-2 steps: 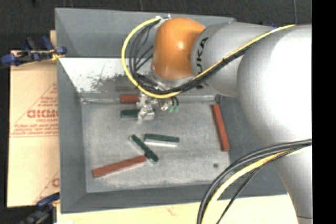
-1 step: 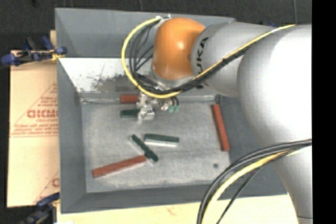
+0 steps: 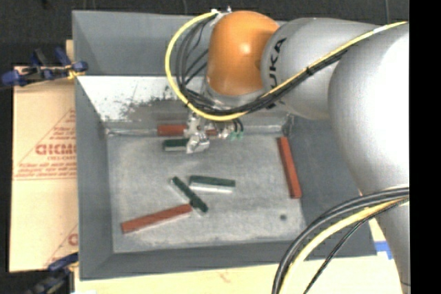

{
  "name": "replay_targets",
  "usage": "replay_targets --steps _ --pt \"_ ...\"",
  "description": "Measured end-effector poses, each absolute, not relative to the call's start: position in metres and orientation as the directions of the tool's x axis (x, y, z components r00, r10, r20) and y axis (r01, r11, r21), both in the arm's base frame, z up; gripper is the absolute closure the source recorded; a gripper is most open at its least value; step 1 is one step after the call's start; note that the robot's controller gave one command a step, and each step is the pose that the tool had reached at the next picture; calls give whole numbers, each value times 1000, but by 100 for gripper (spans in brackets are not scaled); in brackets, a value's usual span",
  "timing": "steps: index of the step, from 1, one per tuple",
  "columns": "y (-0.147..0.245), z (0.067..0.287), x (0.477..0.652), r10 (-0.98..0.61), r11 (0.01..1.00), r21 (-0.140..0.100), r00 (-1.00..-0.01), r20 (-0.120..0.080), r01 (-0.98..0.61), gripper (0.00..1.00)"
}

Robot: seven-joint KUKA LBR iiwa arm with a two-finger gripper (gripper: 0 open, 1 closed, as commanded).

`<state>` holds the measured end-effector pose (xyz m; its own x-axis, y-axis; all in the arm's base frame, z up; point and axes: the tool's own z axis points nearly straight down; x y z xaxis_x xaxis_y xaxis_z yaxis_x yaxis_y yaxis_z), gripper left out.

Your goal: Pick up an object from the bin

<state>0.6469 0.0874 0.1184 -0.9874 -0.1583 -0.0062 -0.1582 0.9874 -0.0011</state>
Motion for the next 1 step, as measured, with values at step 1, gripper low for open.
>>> replay_targets --steps 1 --pt "88 222 629 -212 977 0 -977 -4 -212 100"
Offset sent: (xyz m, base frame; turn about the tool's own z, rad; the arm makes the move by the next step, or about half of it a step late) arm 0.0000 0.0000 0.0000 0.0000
